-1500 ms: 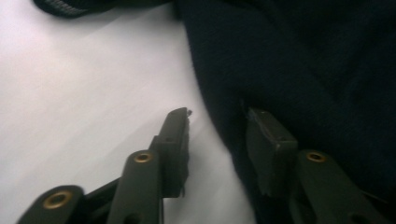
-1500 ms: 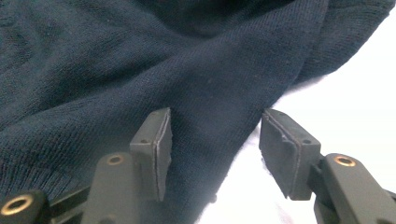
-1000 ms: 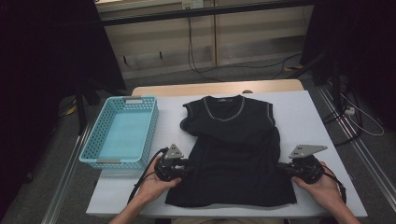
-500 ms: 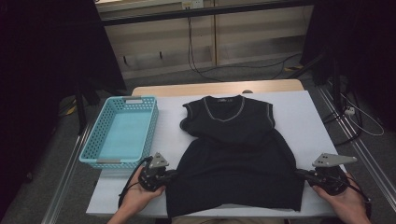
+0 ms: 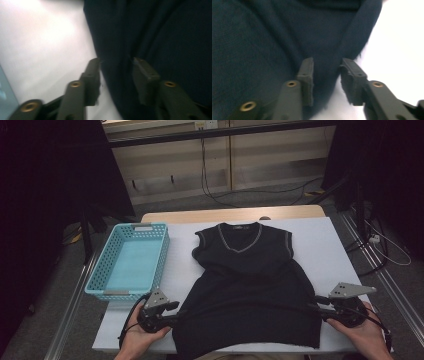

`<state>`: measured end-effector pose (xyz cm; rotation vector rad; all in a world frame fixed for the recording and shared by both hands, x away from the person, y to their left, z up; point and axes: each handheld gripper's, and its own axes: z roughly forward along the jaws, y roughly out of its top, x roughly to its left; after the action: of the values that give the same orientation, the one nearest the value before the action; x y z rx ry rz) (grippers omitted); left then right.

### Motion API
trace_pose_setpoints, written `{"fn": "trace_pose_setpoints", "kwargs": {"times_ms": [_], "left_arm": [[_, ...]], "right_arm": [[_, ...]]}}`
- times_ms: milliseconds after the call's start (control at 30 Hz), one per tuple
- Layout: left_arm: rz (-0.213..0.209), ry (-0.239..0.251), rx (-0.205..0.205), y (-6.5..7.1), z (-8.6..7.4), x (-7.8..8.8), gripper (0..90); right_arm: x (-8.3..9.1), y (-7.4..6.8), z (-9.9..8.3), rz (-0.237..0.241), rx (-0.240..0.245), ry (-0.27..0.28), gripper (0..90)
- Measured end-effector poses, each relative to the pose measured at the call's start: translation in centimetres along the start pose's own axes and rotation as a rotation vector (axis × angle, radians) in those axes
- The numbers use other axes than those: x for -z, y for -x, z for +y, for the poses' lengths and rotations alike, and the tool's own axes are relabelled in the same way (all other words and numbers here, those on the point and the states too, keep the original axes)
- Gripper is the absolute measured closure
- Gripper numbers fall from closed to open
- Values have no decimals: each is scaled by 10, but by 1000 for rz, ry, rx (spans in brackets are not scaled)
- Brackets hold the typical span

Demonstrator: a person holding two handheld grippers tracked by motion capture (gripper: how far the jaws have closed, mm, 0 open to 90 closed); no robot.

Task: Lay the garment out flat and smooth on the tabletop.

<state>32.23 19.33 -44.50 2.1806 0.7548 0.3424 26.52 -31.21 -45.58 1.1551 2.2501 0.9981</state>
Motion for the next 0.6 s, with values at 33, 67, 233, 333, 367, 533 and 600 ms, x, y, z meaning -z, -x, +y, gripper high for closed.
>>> {"fn": "trace_pose_setpoints", "kwargs": {"times_ms": [33, 67, 233, 333, 367, 533, 600], "left_arm": [[-14, 3, -8, 2, 4, -3, 536], [-24, -4, -22, 4, 7, -7, 529], [-60, -20, -113, 22, 24, -29, 543], [-86, -48, -137, 25, 32, -43, 539], [-82, -45, -140, 25, 34, -48, 531], [-108, -73, -152, 22, 36, -66, 437], [-114, -70, -178, 24, 34, -70, 404]], "right_arm": [[0, 0, 2, -3, 6, 12, 582], [0, -1, 4, -5, 7, 21, 564], [-6, -6, 16, -3, 30, 46, 522], [-10, -10, 25, 10, 44, 68, 522], [-13, -12, 28, 21, 54, 68, 521], [-31, -25, 46, 102, 100, 41, 485], [-46, -31, 49, 140, 121, 16, 467]]}}
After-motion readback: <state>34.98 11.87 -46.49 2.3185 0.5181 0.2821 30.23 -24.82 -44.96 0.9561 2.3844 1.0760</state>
